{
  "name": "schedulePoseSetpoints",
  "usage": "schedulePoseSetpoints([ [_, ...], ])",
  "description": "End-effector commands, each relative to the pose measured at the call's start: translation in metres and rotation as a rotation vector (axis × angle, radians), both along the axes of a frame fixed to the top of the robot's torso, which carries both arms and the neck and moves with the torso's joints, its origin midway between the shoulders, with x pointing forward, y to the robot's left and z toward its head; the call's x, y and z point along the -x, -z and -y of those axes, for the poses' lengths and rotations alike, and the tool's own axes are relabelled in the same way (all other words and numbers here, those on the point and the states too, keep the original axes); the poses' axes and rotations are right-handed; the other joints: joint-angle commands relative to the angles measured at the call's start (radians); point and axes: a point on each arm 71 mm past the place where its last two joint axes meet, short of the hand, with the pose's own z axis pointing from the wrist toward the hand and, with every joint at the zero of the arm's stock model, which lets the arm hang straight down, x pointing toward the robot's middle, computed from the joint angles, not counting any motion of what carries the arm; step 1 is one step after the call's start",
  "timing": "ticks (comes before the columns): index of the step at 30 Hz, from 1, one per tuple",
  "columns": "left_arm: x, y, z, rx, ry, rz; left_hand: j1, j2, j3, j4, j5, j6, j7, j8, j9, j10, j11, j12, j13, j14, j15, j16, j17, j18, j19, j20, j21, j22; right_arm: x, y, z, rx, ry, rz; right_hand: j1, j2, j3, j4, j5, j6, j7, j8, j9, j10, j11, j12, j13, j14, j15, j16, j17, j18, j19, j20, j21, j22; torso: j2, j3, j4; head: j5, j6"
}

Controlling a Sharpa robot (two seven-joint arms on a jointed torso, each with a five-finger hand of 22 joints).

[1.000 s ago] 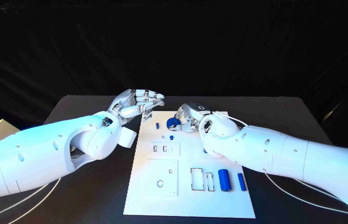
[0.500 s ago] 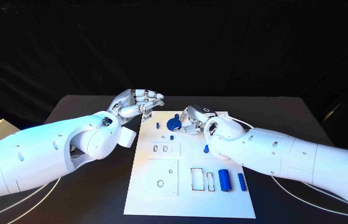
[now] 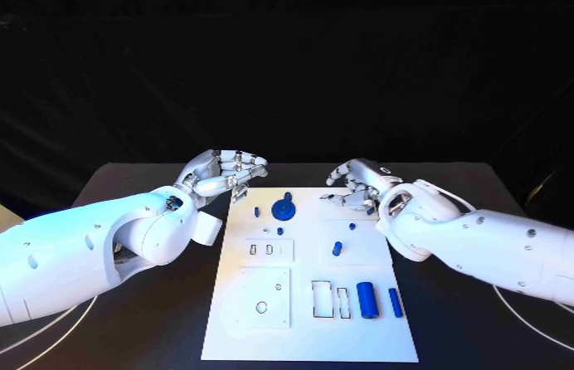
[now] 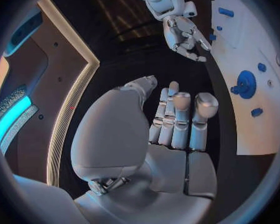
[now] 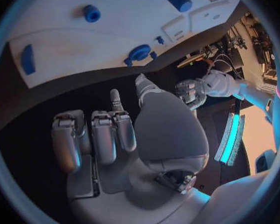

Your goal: Assemble the parts on the task board

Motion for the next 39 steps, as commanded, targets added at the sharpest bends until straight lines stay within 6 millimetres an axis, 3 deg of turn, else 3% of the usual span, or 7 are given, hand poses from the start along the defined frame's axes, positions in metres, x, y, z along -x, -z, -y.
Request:
schedulePoseSetpoints([
  [1,0.000,-0.001,0.002,0.006,0.014,0.009,0.001,0.008,0.006,0.000,-0.004,-0.006,0.002,0.006,0.002,-0.007,0.000,0.003,0.001,0.004,-0.001,0.004,-0.001,-0.016,-0.001,0.002,0.006,0.002,0.004,-0.004,0.014,-0.131,-0.079,-0.086,0.042,-0.007,0.015,-0.021,0.000,-0.006,0.000,-0.007,-0.001,0.043,0.006,-0.008,0.202,0.092,0.006,0.000,0.213,-0.014,0.105,0.003,0.004,0.263,-0.010,0.0020,-0.0096,0.000,0.000],
  [9,-0.001,0.000,0.003,0.006,0.017,0.010,0.002,0.009,0.008,-0.001,-0.004,-0.006,0.002,0.007,0.002,-0.007,-0.001,0.004,0.002,0.004,-0.001,0.004,-0.001,-0.016,-0.001,0.002,0.007,0.002,0.002,-0.001,0.069,-0.100,-0.056,-0.133,0.169,-0.035,0.065,-0.106,0.000,-0.006,-0.004,-0.015,-0.006,0.036,0.002,-0.016,0.196,0.095,-0.001,0.004,0.231,-0.014,0.105,-0.002,0.004,0.263,-0.014,0.0094,-0.0165,-0.005,-0.006],
  [14,-0.002,0.000,0.003,0.005,0.019,0.010,0.003,0.008,0.008,-0.002,-0.004,-0.006,0.002,0.007,0.003,-0.007,-0.001,0.005,0.002,0.004,-0.001,0.005,-0.001,-0.016,-0.001,0.002,0.007,0.003,-0.002,0.013,0.091,-0.065,-0.024,-0.150,0.177,-0.046,0.068,-0.116,0.000,-0.013,-0.004,-0.021,-0.008,0.031,0.001,-0.022,0.191,0.096,0.000,0.005,0.235,-0.014,0.105,-0.002,0.004,0.263,-0.013,0.0149,-0.0154,-0.003,-0.008],
  [15,-0.002,0.000,0.003,0.005,0.019,0.010,0.003,0.008,0.008,-0.002,-0.004,-0.006,0.002,0.007,0.003,-0.007,-0.001,0.005,0.002,0.004,-0.001,0.005,-0.001,-0.016,-0.001,0.002,0.007,0.003,-0.002,0.015,0.093,-0.061,-0.020,-0.152,0.177,-0.048,0.068,-0.117,0.000,-0.015,-0.004,-0.022,-0.009,0.030,0.002,-0.023,0.190,0.096,0.000,0.005,0.236,-0.014,0.105,-0.002,0.004,0.263,-0.013,0.0141,-0.0140,-0.001,-0.009],
  [26,-0.003,0.001,0.003,0.001,0.019,0.011,0.003,0.008,0.009,-0.003,-0.004,-0.006,0.002,0.007,0.003,-0.007,-0.001,0.006,0.003,0.009,-0.001,0.011,0.007,-0.016,-0.002,0.002,0.007,0.003,-0.010,0.034,0.096,-0.034,0.023,-0.161,0.173,-0.051,0.068,-0.118,0.000,-0.028,-0.001,-0.031,-0.012,0.029,0.004,-0.024,0.190,0.097,0.003,0.006,0.238,-0.014,0.105,0.000,0.004,0.263,-0.007,0.0208,-0.0081,-0.001,-0.015],
  [28,-0.003,0.001,0.003,0.001,0.020,0.011,0.003,0.008,0.009,-0.003,-0.004,-0.006,0.002,0.007,0.003,-0.007,-0.001,0.006,0.003,0.011,-0.001,0.013,0.010,-0.016,-0.001,0.002,0.007,0.004,-0.012,0.038,0.095,-0.031,0.037,-0.161,0.173,-0.049,0.070,-0.117,0.000,-0.028,0.000,-0.031,-0.012,0.029,0.004,-0.023,0.190,0.097,0.004,0.006,0.239,-0.014,0.105,0.000,0.004,0.263,-0.008,0.0190,-0.0082,-0.001,-0.016],
  [39,-0.003,0.001,0.002,-0.002,0.022,0.010,0.001,0.007,0.011,-0.006,-0.004,-0.007,0.002,0.009,0.006,-0.011,-0.001,0.010,0.007,0.025,-0.002,0.030,0.021,-0.016,-0.003,0.003,0.009,0.005,-0.016,0.053,0.088,-0.023,0.075,-0.175,0.174,-0.044,0.076,-0.118,0.000,-0.023,0.002,-0.030,-0.012,0.034,0.006,-0.019,0.194,0.098,0.006,0.007,0.241,-0.014,0.105,0.002,0.004,0.263,-0.007,0.0193,-0.0065,0.000,-0.021],
])
